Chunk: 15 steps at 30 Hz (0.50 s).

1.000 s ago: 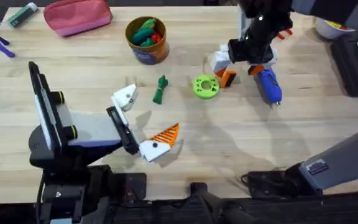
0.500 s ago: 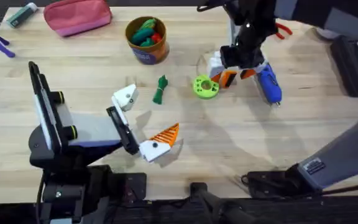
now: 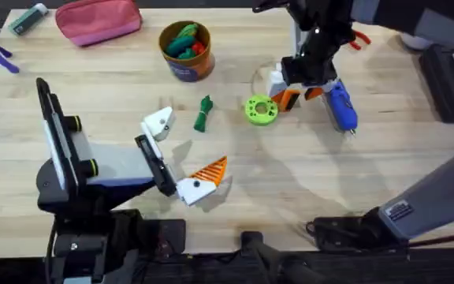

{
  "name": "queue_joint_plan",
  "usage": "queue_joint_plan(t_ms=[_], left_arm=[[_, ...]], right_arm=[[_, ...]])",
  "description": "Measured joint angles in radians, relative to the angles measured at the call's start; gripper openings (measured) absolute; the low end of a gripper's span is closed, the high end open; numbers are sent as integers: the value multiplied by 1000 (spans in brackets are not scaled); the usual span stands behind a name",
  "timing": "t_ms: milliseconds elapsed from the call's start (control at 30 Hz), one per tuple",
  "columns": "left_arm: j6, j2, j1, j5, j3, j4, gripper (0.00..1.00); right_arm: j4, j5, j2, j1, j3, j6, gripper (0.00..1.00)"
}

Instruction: Pick up the gripper from the table and insert it into the empty holder that is missing its gripper. Then pick up a screw, insert it into the mounting hole, and use the screwdriver to tighten it. Finally, clean up the table by picking up the vegetable and placing it into the bucket.

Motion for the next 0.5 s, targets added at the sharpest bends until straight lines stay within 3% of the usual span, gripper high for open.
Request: queue_joint_plan(t_ms=[500], left_arm=[[0, 0, 0, 0, 0, 0, 985]], right_arm=[[-6, -3, -25, 0, 1, 7, 511]])
